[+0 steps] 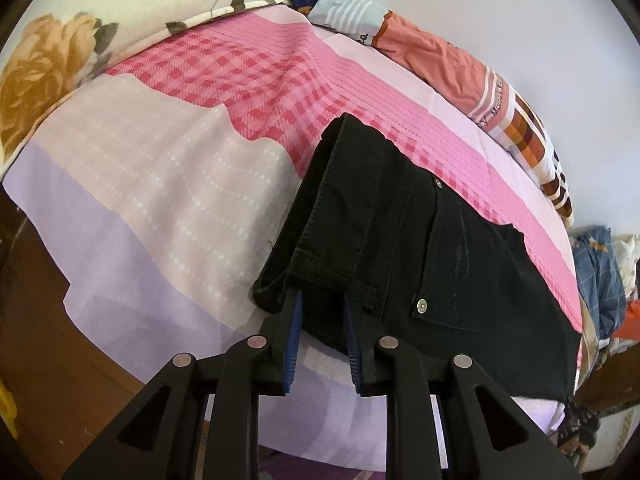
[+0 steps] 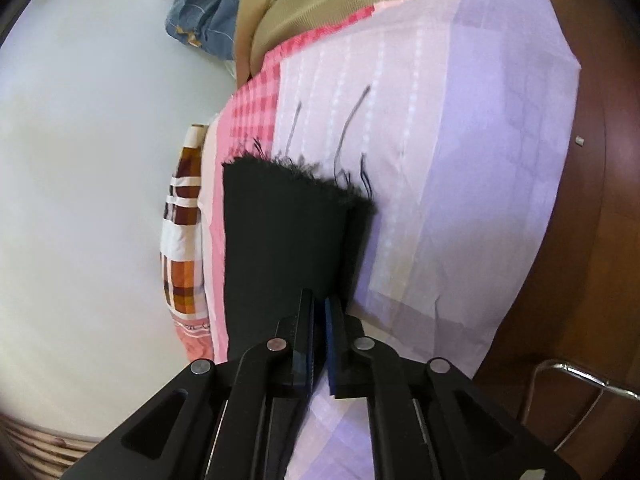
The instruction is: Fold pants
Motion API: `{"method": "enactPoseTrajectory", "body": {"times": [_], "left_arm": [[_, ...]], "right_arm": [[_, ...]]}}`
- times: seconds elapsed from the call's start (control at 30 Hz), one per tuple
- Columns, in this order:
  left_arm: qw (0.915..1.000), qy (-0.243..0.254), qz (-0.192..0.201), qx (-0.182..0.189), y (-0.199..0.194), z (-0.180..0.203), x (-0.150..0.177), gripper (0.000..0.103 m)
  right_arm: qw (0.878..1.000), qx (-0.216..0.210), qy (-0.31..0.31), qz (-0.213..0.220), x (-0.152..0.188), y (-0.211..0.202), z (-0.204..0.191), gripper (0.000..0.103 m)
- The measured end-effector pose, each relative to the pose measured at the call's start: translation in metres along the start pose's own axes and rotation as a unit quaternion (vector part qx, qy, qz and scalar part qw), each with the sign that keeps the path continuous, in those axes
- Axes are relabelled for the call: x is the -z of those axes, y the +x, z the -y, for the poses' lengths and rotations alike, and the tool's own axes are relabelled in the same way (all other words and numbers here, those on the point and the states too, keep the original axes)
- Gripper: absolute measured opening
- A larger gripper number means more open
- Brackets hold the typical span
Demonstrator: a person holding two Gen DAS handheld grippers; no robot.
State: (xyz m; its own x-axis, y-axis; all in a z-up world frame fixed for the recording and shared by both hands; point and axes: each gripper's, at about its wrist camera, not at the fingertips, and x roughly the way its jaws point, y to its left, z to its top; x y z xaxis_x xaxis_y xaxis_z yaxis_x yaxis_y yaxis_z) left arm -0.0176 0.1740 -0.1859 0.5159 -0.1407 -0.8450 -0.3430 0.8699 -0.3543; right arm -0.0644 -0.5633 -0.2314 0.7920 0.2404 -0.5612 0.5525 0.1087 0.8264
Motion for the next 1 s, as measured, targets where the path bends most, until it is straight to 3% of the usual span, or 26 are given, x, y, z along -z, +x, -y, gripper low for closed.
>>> {"method": "enactPoseTrajectory", "body": {"times": [0.17,0.3,0.53,0.6,0.67,0.77,0.87,0.93,1.0], "left_arm": [[1.0000,0.005,0.001,-0.004,0.000,0.001,0.000,0.023],[1.0000,0.006,0.000,-0.003,0.000,0.002,0.001,0.023],[0.9998,0.014,-0.010,-0.006,-0.001,0.003,0.006,0.023],[0.9999,0.011,-0.010,-0.005,0.000,0.003,0.006,0.023],[0.9999,0.011,-0.009,-0.006,0.000,0.003,0.006,0.024],[0.9998,0.009,-0.010,-0.012,-0.004,0.004,0.006,0.025],[0.9998,0.004,0.007,-0.021,-0.015,0.008,0.006,0.027],[0.9991,0.002,0.032,-0.028,-0.024,0.013,0.006,0.027],[0.9986,0.005,0.048,-0.019,-0.030,0.018,0.005,0.032]], "right_arm": [[0.999,0.006,-0.028,0.025,-0.005,-0.008,-0.010,0.005],[0.996,0.038,-0.070,0.031,-0.009,-0.004,-0.028,0.004],[0.997,0.060,-0.044,0.027,-0.010,-0.001,-0.012,0.002],[0.999,0.046,-0.018,0.021,-0.012,0.000,-0.005,0.003],[0.998,0.049,0.010,0.036,-0.013,-0.010,0.000,0.010],[0.998,0.039,-0.003,0.042,-0.005,-0.025,-0.017,0.011],[0.994,-0.007,-0.092,-0.057,0.031,0.001,-0.069,0.011],[0.972,-0.053,-0.125,-0.194,0.082,0.043,-0.099,0.012],[0.953,-0.058,-0.123,-0.271,0.124,0.072,-0.110,0.012]]}}
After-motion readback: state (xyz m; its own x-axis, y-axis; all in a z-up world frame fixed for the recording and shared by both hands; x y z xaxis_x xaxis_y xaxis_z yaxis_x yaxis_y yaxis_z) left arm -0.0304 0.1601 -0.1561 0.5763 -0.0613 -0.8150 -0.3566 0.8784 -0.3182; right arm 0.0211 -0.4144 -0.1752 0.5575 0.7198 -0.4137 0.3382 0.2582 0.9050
